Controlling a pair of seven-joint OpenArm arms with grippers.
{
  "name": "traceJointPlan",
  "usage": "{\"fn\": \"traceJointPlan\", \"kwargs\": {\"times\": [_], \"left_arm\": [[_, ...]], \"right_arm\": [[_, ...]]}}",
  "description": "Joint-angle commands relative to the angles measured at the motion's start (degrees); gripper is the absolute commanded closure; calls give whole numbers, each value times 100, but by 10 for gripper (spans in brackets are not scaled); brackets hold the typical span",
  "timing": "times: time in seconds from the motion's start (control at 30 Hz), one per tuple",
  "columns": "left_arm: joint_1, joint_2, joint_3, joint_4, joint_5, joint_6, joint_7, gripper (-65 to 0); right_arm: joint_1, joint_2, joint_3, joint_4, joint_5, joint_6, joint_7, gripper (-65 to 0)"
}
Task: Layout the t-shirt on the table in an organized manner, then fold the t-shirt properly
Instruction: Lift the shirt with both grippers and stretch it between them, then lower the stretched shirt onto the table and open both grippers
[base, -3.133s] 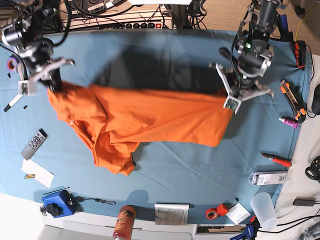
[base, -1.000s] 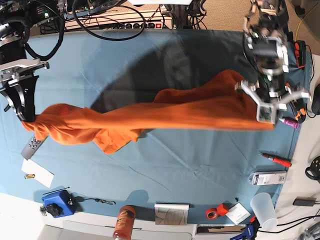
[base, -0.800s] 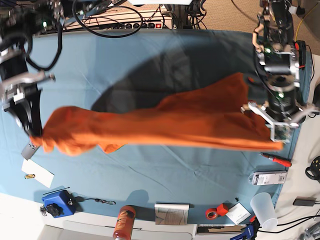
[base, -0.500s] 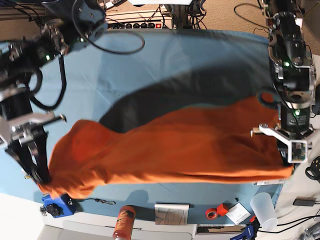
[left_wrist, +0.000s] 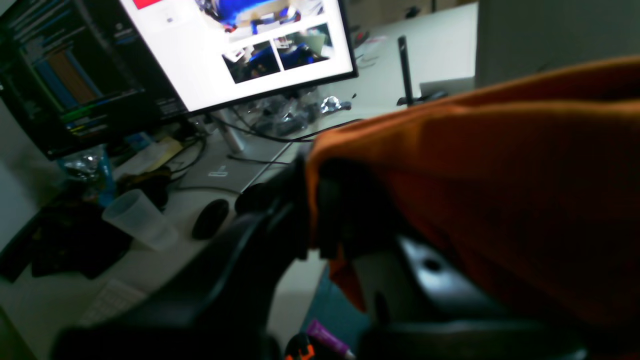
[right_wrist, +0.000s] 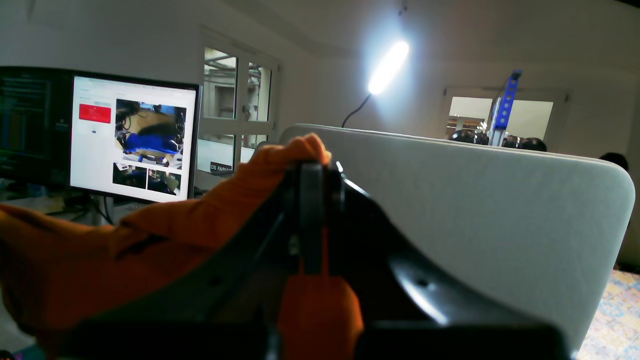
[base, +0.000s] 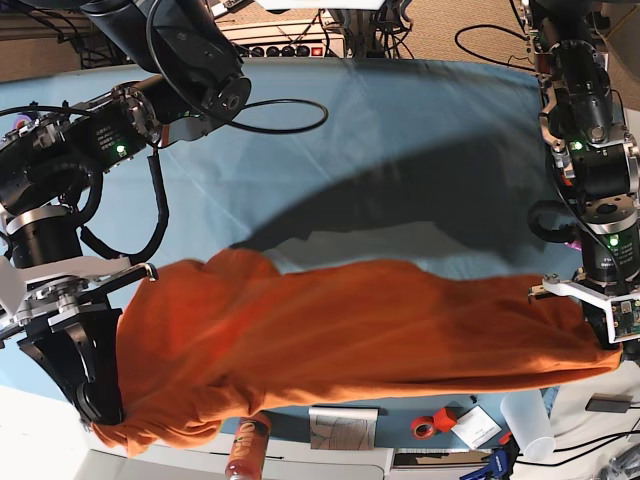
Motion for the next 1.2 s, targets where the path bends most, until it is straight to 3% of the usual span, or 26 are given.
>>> {"fn": "traceJointPlan", "kwargs": {"times": [0.0, 0.1, 0.27, 0.57, 0.63, 0.7, 0.8, 0.9, 1.07, 1.17], "left_arm": [[-98, -66, -63, 85, 118, 66, -184, 0], [-162, -63, -184, 85, -42, 26, -155, 0], [-188, -63, -234, 85, -616, -433, -107, 0], [-175, -63, -234, 85, -623, -437, 37, 0], [-170, -63, -234, 85, -820, -444, 33, 0], [-175, -61, -223, 85, -1193, -634, 0, 0], [-175, -31, -219, 85, -1499, -866, -286, 0], [-260, 76, -216, -304, -1537, -920, -601, 0], [-885, 131, -216, -1698, -2186, -1532, -741, 0], [-1307, 157, -216, -2695, -2437, -1720, -949, 0]], "right_arm": [[144, 7, -4, 61, 103, -11, 166, 0], [142, 9, -4, 61, 101, -9, -74, 0], [-107, 9, -4, 61, 74, -9, -232, 0], [-238, -2, -4, 61, 216, -7, -223, 0], [-238, -39, -7, 61, -33, -7, -229, 0], [-243, -52, -4, 61, -426, -13, -203, 0], [-236, -22, -4, -7, -549, -28, -59, 0], [-216, 101, -7, -684, -627, -22, 107, 0], [120, 402, -4, -2175, -1228, 17, 382, 0], [402, 621, -7, -3241, -1506, 17, 627, 0]]}}
